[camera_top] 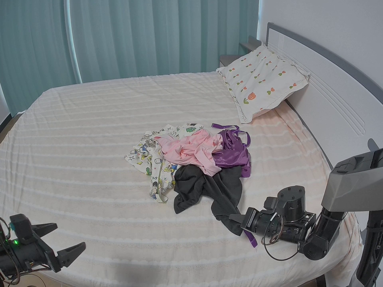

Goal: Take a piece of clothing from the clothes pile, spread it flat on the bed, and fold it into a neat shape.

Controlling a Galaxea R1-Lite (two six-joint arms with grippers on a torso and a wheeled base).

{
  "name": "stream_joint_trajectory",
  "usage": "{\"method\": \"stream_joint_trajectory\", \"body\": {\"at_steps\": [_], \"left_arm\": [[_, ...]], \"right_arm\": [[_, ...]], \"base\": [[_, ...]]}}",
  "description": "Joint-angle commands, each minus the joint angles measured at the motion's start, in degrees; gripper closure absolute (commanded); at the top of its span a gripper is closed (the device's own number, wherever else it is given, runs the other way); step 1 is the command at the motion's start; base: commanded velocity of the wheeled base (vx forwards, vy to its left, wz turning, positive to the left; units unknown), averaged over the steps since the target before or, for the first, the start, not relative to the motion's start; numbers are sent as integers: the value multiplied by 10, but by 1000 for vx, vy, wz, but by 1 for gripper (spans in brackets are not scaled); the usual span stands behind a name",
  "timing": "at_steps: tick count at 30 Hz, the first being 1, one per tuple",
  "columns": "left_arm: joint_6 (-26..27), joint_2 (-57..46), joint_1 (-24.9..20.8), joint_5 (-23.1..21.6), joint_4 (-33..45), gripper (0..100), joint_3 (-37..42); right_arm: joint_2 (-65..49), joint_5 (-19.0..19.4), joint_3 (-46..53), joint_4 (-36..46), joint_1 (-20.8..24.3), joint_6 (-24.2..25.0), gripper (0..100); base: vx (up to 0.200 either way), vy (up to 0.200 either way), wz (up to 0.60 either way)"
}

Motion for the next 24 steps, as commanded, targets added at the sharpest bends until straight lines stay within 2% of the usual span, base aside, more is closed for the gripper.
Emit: {"method": "stream_joint_trajectory", "body": {"at_steps": [1,3,4,6,9,14,16,17,19,24], "left_arm": [[-52,262,-82,-14,-86,0,-22],[-67,298,-94,-13,-111,0,-28],[-103,366,-112,-8,-162,0,-39],[-145,437,-129,1,-224,0,-55],[-204,539,-159,44,-295,0,-84],[-268,692,-205,120,-372,0,-159],[-286,715,-214,129,-382,0,-178],[-320,750,-230,138,-387,0,-220],[-352,782,-245,140,-387,0,-254],[-378,838,-253,140,-390,0,-323]], "right_arm": [[8,1,12,-17,1,-1,100],[7,1,12,-17,1,-1,100],[5,1,12,-17,1,-1,100],[5,1,12,-17,0,-1,100],[8,1,11,-17,0,-1,100],[7,0,10,-17,0,-2,100],[6,0,9,-17,0,-1,100],[7,-2,9,-18,-1,-2,100],[7,-2,9,-17,-1,-2,100],[8,-3,8,-18,-1,-2,100]], "base": [[0,0,0],[0,0,0],[0,0,0],[0,0,0],[0,0,0],[0,0,0],[0,0,0],[0,0,0],[0,0,0],[0,0,0]]}}
